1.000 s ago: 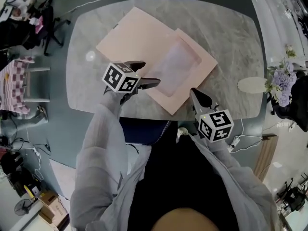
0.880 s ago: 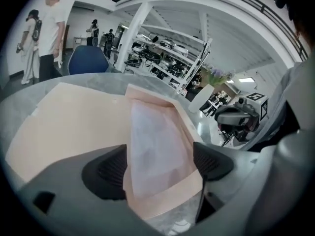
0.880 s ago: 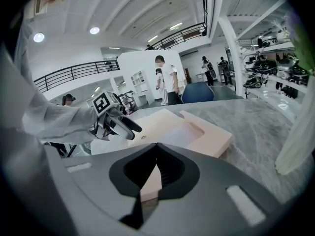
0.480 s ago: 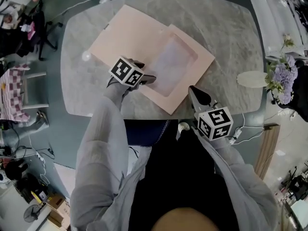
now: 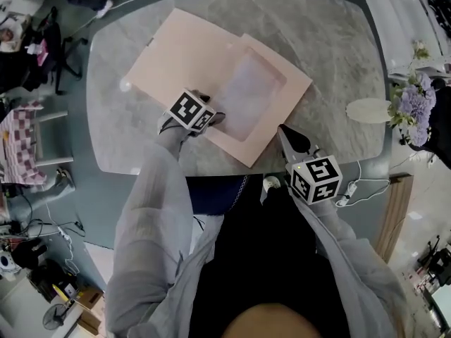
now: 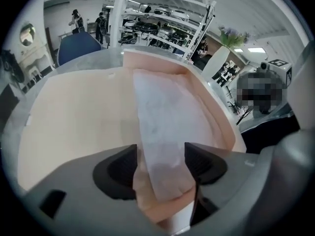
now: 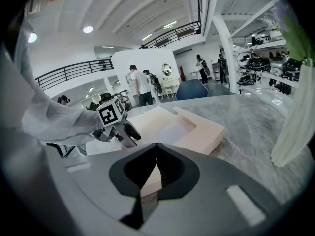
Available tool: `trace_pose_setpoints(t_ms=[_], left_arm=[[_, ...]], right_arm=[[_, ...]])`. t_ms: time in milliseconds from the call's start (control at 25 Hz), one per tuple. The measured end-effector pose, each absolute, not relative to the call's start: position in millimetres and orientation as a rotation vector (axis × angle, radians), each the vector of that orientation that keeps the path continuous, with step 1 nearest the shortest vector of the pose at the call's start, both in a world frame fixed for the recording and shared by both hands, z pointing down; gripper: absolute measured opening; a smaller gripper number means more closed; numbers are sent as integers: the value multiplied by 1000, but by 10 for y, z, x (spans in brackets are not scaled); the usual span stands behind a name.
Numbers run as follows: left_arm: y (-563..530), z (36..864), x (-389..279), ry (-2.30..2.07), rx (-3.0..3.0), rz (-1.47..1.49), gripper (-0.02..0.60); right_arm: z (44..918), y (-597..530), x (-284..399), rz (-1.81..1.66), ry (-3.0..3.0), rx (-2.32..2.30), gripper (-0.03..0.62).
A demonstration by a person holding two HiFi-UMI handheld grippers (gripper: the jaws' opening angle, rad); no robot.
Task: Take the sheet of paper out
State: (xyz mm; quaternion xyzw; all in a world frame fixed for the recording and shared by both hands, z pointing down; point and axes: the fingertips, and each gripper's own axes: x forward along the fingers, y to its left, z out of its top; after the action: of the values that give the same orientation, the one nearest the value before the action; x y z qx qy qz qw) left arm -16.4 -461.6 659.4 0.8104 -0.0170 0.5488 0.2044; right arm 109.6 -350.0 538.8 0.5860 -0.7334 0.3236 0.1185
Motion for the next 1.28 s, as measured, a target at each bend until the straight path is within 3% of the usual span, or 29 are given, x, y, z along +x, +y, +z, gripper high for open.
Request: trace_pose_setpoints(t_ms=[120, 360, 520, 720, 1280], left_arm=[[-4666, 6632, -185, -101, 2274, 1602, 267], [-4830, 6679, -237, -228, 2331, 1709, 107], [-4839, 6704, -209, -239, 2339, 1678, 94], [-4927, 6683, -251, -299, 2335, 1645, 31], [-4959, 6564, -312, -301, 2328, 1599, 12]], right_arm=[[5389, -3518, 1111, 943, -2147, 1716, 11], [5399, -3523, 1132, 938, -2150, 1715, 11], [5416, -3493, 1142, 939, -2148, 1712, 11], [5432, -3471, 1136, 943, -2147, 1710, 11], [5352, -3496, 1179, 927, -2155, 1721, 11]])
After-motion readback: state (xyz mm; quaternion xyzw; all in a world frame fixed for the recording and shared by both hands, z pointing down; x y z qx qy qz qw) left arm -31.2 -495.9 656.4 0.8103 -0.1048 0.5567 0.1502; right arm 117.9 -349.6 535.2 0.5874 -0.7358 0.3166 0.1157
